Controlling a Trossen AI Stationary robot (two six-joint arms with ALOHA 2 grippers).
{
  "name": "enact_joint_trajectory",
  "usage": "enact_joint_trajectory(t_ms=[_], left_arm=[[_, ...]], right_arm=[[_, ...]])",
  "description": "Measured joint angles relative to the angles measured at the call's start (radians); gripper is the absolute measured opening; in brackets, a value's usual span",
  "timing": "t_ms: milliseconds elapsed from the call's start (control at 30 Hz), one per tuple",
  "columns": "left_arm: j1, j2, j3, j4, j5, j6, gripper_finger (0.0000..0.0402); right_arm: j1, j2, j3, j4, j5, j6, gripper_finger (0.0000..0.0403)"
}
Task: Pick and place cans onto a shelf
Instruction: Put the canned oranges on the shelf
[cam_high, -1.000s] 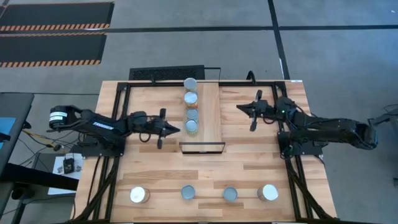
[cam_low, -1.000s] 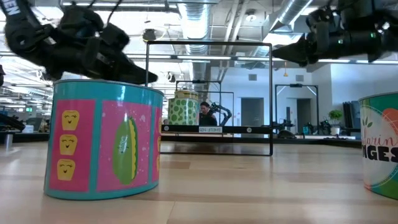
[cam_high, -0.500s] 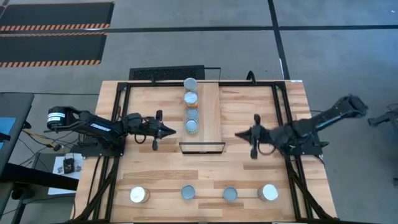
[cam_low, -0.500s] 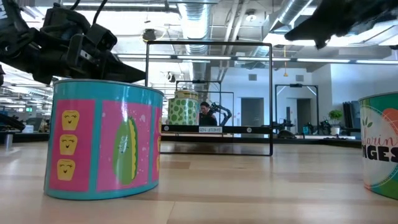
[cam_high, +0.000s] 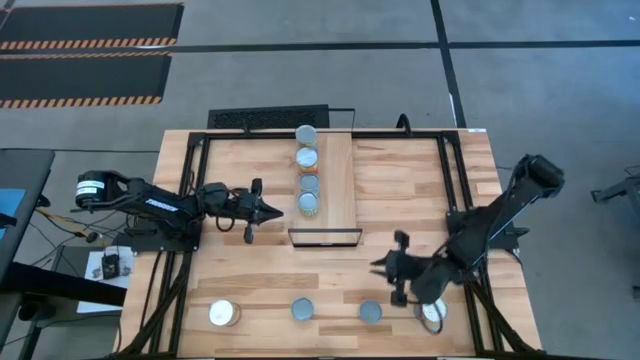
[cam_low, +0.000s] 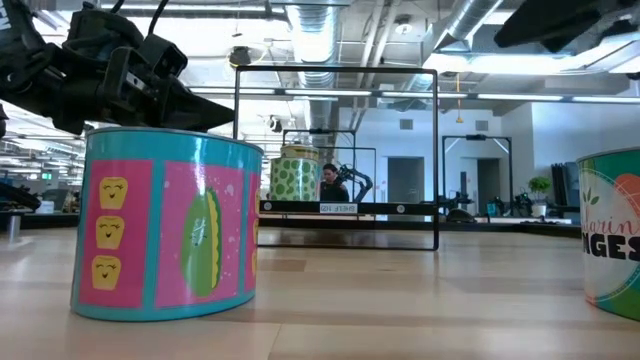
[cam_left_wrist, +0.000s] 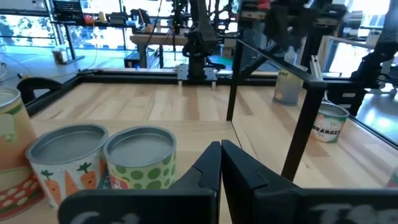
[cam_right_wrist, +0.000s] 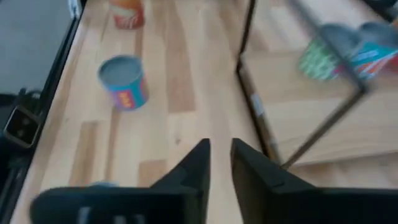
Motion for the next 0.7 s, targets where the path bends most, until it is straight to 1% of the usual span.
enact_joint_trajectory(t_ms=[100, 200, 333, 400, 500, 600, 700], left_arm=[[-0.006, 0.0, 0.0, -0.001, -0.013, 0.0, 0.0], [-0.009, 0.0, 0.0, -0.001, -0.017, -0.002, 0.0], [-0.008, 0.0, 0.0, -0.005, -0.018, -0.001, 0.0], [-0.008, 0.0, 0.0, -0.008, -0.034, 0.003, 0.0], [-0.008, 0.0, 0.0, -0.011, -0.041, 0.002, 0.0], [-0.008, 0.0, 0.0, -0.018, -0.041, 0.0, 0.0], [-0.008, 0.0, 0.0, -0.025, -0.043, 0.002, 0.0]], right_arm=[[0.019, 0.091, 0.078, -0.065, -0.054, 0.059, 0.0138], [0.029, 0.178, 0.153, -0.121, -0.148, 0.095, 0.0178], [0.045, 0.275, 0.24, -0.169, -0.276, 0.125, 0.0212], [0.057, 0.316, 0.278, -0.205, -0.318, 0.143, 0.0217], [0.078, 0.373, 0.329, -0.255, -0.372, 0.157, 0.0214], [0.101, 0.425, 0.372, -0.304, -0.403, 0.154, 0.0204], [0.11, 0.476, 0.404, -0.346, -0.411, 0.149, 0.0193]])
